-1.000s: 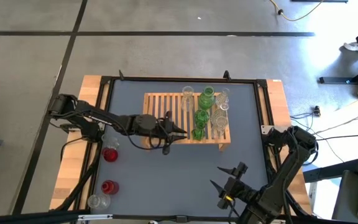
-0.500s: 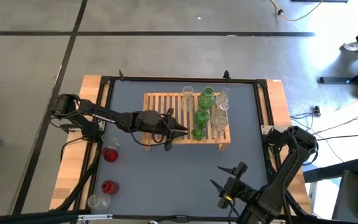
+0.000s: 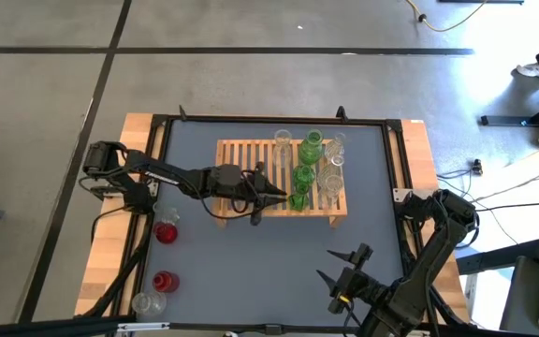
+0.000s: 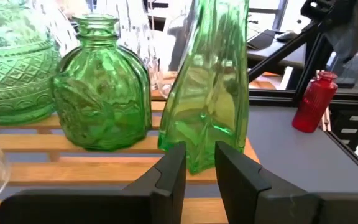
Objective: Sort vases onto shelf
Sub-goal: Put the transparent bottle on the shelf
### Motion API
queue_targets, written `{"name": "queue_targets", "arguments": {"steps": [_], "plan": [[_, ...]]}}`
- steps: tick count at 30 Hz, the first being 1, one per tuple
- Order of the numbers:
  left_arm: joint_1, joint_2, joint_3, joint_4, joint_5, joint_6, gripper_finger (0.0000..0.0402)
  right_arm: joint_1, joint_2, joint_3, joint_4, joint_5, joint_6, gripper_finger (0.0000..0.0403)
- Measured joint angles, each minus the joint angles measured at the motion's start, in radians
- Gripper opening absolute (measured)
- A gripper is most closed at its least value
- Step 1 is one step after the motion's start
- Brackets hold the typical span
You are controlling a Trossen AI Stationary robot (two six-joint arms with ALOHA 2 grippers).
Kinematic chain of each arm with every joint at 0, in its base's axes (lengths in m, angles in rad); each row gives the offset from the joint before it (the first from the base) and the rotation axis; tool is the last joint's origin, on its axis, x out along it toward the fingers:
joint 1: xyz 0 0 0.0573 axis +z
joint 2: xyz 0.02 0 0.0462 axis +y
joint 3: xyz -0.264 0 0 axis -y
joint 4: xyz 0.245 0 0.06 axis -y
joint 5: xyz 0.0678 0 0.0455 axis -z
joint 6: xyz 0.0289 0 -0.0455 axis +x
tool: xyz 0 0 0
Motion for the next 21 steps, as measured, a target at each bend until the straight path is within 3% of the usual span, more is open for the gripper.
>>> {"name": "queue_targets", "arguments": {"steps": [21], "plan": [[0.003,0.013,0.0,0.074,-0.002,-0.002,0.0078,0.0,0.0,0.0,-0.002,-0.009,0.0,0.0264]]}}
